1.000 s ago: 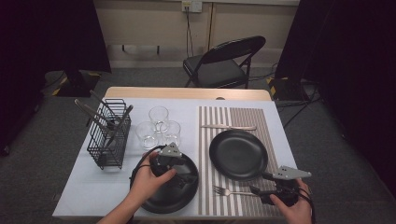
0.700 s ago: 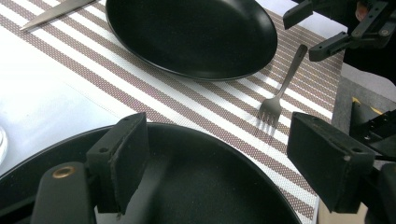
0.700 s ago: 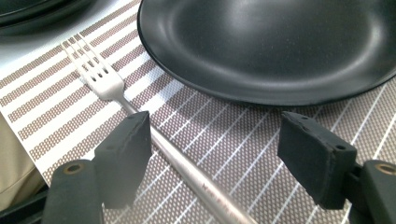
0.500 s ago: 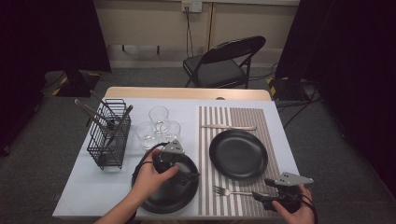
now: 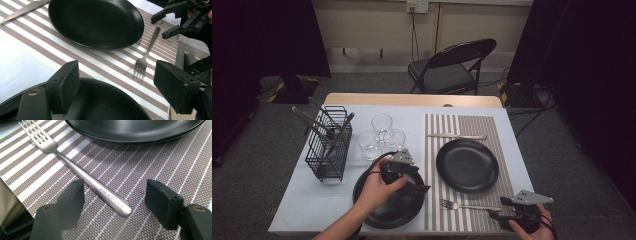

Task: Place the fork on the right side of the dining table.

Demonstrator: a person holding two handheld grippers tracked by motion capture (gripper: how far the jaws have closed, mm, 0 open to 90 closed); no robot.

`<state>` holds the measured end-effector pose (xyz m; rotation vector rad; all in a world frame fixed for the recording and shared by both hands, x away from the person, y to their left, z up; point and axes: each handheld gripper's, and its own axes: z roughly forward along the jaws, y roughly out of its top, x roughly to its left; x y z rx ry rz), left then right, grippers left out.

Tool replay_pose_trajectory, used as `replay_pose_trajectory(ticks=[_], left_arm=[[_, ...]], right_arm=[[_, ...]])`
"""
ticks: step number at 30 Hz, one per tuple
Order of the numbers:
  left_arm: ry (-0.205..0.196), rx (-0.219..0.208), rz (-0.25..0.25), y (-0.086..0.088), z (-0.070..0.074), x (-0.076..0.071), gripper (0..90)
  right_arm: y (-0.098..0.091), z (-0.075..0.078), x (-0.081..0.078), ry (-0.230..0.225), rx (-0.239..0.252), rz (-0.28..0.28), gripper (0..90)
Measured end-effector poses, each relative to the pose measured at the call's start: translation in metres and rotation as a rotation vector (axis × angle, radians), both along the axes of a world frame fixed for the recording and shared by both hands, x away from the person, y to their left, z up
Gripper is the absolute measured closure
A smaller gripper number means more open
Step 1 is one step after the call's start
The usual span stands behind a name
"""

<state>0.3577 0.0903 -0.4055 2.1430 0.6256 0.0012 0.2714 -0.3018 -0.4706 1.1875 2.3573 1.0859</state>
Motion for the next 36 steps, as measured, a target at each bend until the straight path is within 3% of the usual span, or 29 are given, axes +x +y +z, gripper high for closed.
replay_pose_trajectory(ticks=[11, 36], left_arm=[[0.000, 0.002, -0.003, -0.0008, -0.0008, -0.0009, 20.8], [0.003, -0.001, 0.001, 0.0013, -0.0009, -0.0012, 20.7]], right_arm=[[0.0024, -0.0001, 0.0014, -0.027, -0.053, 0.006, 36.6], [0.0015, -0.0011, 0.0071, -0.035, -0.046, -0.015, 36.6]])
